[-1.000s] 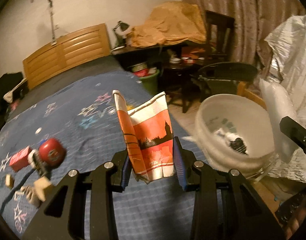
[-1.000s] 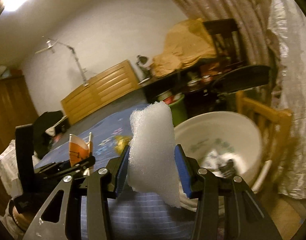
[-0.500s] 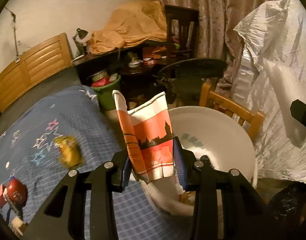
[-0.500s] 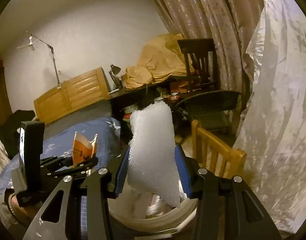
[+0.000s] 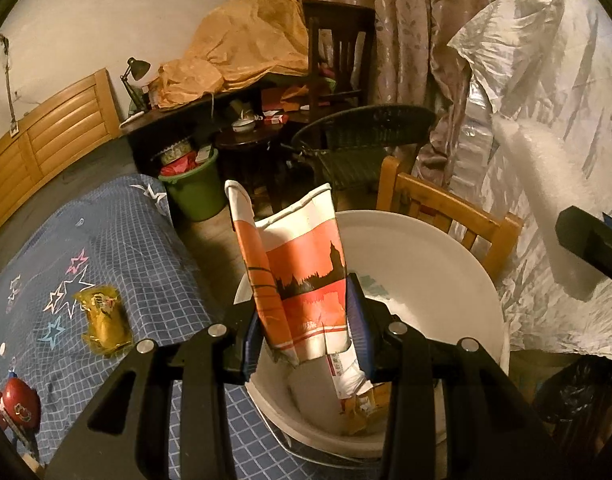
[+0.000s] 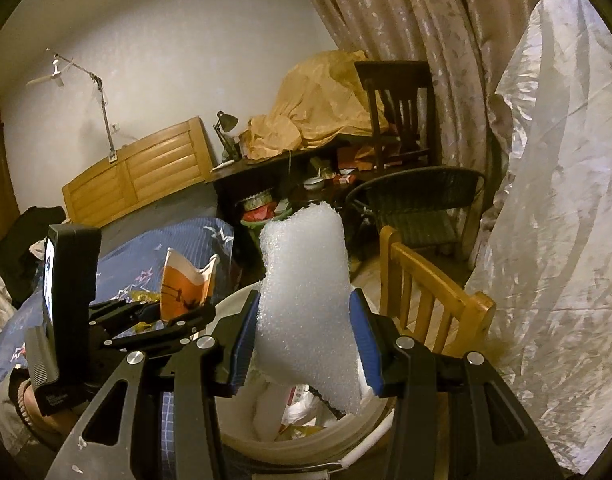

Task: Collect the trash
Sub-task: 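Open the left tool into the bucket while the right tool releases the foam sheet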

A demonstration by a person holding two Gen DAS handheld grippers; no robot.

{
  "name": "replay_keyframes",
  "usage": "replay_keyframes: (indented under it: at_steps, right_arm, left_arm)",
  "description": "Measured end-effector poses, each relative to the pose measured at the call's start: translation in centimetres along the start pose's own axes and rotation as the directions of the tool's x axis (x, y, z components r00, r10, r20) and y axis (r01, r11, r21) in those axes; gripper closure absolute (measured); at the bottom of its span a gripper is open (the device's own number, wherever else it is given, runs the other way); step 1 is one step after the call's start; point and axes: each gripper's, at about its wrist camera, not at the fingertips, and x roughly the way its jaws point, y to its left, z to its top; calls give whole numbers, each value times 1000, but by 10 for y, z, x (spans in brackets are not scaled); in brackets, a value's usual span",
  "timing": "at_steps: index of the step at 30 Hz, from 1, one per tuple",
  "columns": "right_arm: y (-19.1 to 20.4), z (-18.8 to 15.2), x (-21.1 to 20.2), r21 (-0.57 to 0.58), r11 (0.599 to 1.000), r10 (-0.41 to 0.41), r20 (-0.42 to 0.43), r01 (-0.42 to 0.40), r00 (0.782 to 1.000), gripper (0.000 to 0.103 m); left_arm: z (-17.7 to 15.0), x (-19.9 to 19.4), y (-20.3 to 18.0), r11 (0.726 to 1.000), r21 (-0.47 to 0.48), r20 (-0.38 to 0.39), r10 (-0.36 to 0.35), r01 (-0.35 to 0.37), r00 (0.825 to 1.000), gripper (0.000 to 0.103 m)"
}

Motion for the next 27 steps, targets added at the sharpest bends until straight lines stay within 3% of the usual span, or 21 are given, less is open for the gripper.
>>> replay_keyframes:
  at_steps: [14, 24, 27]
  right_arm:
    - [12, -8, 15, -16, 999, 32, -36, -33, 999, 57]
    - [15, 4, 25, -19, 997, 79, -36, -79, 996, 56]
    - [16, 7, 35, -23, 997, 66, -39, -67, 997, 50]
  left_arm:
    - [1, 7, 0, 1000, 0, -13, -7, 7, 1000, 67]
    - [3, 19, 0, 1000, -10, -32, -20, 20, 999, 67]
    - [3, 26, 1, 999, -13, -48, -31, 30, 998, 60]
